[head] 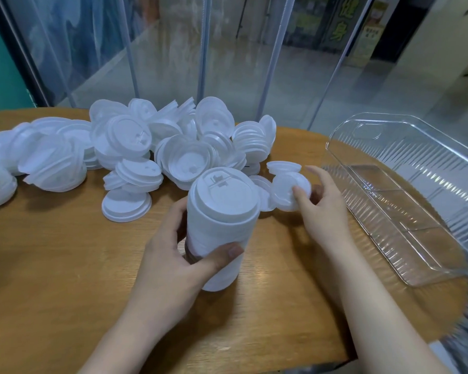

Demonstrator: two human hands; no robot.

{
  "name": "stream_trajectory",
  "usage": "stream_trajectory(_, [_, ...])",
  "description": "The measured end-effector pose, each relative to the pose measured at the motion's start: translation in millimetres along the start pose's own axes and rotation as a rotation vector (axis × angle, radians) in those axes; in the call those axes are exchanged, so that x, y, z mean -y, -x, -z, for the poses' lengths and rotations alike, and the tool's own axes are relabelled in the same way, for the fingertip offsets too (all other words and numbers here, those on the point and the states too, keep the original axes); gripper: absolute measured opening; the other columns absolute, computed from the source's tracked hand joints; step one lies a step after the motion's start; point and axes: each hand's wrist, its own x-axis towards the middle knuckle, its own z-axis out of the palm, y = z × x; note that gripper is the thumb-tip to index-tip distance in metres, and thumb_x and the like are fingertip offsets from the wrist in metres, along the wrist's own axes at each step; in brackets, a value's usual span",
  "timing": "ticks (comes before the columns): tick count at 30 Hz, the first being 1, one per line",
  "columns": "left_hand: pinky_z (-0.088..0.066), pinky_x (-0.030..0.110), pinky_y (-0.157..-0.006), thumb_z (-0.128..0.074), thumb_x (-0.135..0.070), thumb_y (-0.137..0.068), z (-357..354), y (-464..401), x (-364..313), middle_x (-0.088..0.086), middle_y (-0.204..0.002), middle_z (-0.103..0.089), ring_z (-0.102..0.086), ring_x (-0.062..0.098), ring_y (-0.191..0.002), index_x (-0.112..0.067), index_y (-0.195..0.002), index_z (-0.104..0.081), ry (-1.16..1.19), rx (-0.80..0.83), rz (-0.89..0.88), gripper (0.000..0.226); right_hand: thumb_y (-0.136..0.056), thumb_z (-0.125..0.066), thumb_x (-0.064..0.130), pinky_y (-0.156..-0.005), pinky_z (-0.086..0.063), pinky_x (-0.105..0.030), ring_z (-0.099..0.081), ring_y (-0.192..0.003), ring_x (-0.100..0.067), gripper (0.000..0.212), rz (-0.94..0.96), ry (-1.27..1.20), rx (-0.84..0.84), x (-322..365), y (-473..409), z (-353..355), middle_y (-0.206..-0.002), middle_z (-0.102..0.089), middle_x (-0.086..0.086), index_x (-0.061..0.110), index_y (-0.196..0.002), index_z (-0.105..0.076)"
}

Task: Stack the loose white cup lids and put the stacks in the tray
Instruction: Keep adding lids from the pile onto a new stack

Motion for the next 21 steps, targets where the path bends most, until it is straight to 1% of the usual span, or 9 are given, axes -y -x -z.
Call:
stream_trajectory(3, [-0.047,0.006,-0.087,-0.085,-0.057,-0.057,-0.4,0.1,-0.5,-0.024,-0.121,-0.07,-0.064,-0.003,-0.115,-0.039,-0.131,-0.06,0.0,0.001,0.0,0.08,-0.095,-0.071,0.031,-0.075,-0.045,-0.011,-0.056,-0.073,0.008,0.042,-0.012,0.086,0.02,-0.9,-1.2,0.2,-0.09,-0.065,0.015,0.028,-0.135,-0.061])
stream_trajectory(5, [-0.047,0.005,-0.085,-0.084,-0.056,-0.056,-0.6,0.1,-0.6,-0.025,-0.119,-0.071,-0.064,-0.004,-0.114,-0.038,-0.13,-0.06,0.01,-0.006,0.004,0.079,-0.086,-0.08,0.04,-0.081,-0.046,-0.012,-0.061,-0.085,0.008,0.052,-0.043,0.103,0.083,0.2,-0.1,0.5,-0.1,-0.066,0.019,0.03,-0.133,-0.06])
stream_trajectory(7, [-0.048,0.005,-0.084,-0.085,-0.054,-0.056,-1.2,0.3,-0.5,-0.024,-0.118,-0.071,-0.065,-0.004,-0.113,-0.038,-0.129,-0.061,0.019,-0.012,0.008,0.079,-0.073,-0.088,0.047,-0.091,-0.051,-0.025,-0.066,-0.097,-0.005,0.063,-0.04,0.135,0.134,-1.3,1.8,-0.2,-0.107,-0.068,0.018,0.033,-0.129,-0.06])
stream_trajectory(10, [-0.048,0.005,-0.082,-0.085,-0.053,-0.056,-1.8,0.8,-0.5,-0.023,-0.118,-0.071,-0.065,-0.004,-0.113,-0.038,-0.128,-0.061,0.019,-0.012,0.008,0.078,-0.067,-0.086,0.054,-0.094,-0.053,-0.042,-0.067,-0.097,-0.015,0.057,-0.009,0.198,0.149,-3.2,3.7,-0.9,-0.105,-0.069,0.014,0.035,-0.116,-0.063])
stream_trajectory(13, [-0.048,0.005,-0.082,-0.084,-0.054,-0.057,-1.4,1.2,-0.9,-0.023,-0.118,-0.071,-0.065,-0.003,-0.113,-0.038,-0.129,-0.061,0.009,-0.009,0.005,0.077,-0.074,-0.09,0.037,-0.087,-0.052,-0.035,-0.062,-0.088,-0.012,0.049,-0.013,0.184,0.127,-0.9,2.3,0.5,-0.097,-0.066,0.013,0.033,-0.114,-0.062])
stream_trajectory(15, [-0.048,0.005,-0.083,-0.084,-0.055,-0.057,-0.7,1.2,-1.2,-0.024,-0.119,-0.071,-0.064,-0.003,-0.113,-0.039,-0.129,-0.06,0.005,-0.009,0.005,0.078,-0.076,-0.089,0.033,-0.076,-0.047,-0.025,-0.058,-0.076,-0.005,0.042,-0.021,0.174,0.104,1.5,2.2,3.3,-0.088,-0.063,0.017,0.034,-0.108,-0.062])
stream_trajectory(17, [-0.047,0.005,-0.084,-0.084,-0.056,-0.057,-0.4,1.2,-1.4,-0.024,-0.12,-0.07,-0.064,-0.003,-0.114,-0.039,-0.13,-0.06,-0.007,-0.008,0.001,0.079,-0.075,-0.09,0.034,-0.069,-0.042,-0.016,-0.057,-0.074,0.0,0.04,-0.03,0.199,0.093,2.4,2.8,4.4,-0.084,-0.062,0.017,0.034,-0.104,-0.062])
stream_trajectory(18, [-0.047,0.005,-0.085,-0.084,-0.057,-0.057,-0.4,1.0,-1.3,-0.024,-0.12,-0.07,-0.064,-0.003,-0.115,-0.038,-0.131,-0.06,-0.013,-0.008,-0.001,0.08,-0.074,-0.09,0.037,-0.071,-0.043,-0.017,-0.057,-0.078,-0.001,0.041,-0.04,0.226,0.091,1.6,2.6,3.9,-0.087,-0.061,0.015,0.032,-0.104,-0.062])
stream_trajectory(21, [-0.047,0.005,-0.085,-0.084,-0.056,-0.057,0.0,1.5,-1.6,-0.025,-0.12,-0.071,-0.064,-0.004,-0.113,-0.036,-0.131,-0.061,-0.014,-0.017,-0.004,0.08,-0.068,-0.088,0.053,-0.087,-0.048,-0.033,-0.057,-0.099,-0.013,0.059,-0.059,0.313,0.102,-0.8,1.7,-1.0,-0.102,-0.054,0.009,0.03,-0.114,-0.059])
